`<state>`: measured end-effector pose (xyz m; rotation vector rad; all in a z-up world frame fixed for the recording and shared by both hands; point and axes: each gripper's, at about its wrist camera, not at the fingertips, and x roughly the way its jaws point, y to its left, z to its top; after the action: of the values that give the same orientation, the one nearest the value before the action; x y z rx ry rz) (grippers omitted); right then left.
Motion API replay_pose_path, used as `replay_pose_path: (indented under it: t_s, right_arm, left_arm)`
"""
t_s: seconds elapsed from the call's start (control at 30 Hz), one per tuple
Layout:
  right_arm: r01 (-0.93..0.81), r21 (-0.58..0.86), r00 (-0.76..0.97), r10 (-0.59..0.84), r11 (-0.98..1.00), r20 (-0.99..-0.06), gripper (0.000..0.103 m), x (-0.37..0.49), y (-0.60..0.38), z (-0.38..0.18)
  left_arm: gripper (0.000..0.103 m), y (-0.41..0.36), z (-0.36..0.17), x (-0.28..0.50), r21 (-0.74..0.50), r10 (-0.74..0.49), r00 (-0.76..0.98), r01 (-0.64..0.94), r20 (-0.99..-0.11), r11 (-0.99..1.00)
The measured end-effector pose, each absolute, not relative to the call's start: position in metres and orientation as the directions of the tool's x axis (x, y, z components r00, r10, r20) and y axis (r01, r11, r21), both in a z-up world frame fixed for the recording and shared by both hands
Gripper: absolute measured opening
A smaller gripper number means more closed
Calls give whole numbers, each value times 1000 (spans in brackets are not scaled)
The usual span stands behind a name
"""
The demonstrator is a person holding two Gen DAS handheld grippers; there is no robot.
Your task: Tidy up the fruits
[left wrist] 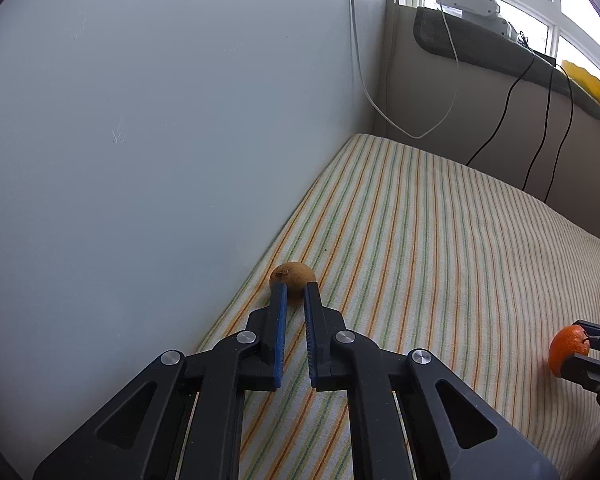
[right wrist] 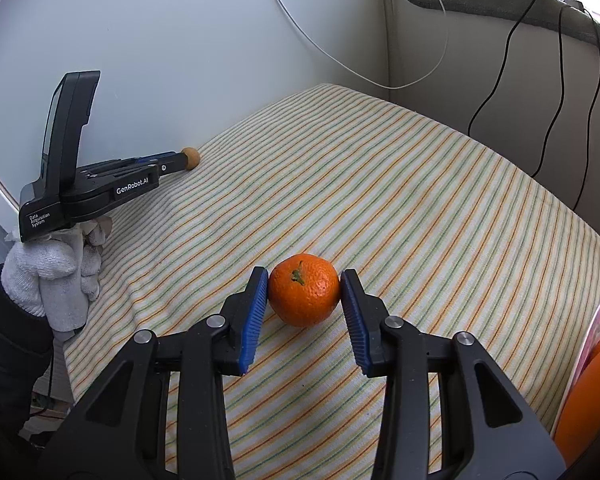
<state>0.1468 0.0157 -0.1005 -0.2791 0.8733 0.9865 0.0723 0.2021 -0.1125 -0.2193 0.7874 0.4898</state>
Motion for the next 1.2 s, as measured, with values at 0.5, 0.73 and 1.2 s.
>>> replay_pose_path:
  t_s: [0.5, 0.73, 1.2]
  right_arm:
    - [-828, 164, 243, 607, 536, -757, 39, 146, 18, -103]
    - [-828, 164, 245, 608, 536, -755, 39, 147, 18, -104]
    - [-820, 166, 261, 616, 547, -743, 39, 145, 10, -100]
  left_arm:
    - [34, 210, -115, 82, 9, 363, 561, -536, -744, 844]
    - [17, 204, -114, 90, 75, 412, 551, -532, -726, 843]
    - [6, 197, -109, 81, 44, 371, 592, -492, -715, 869]
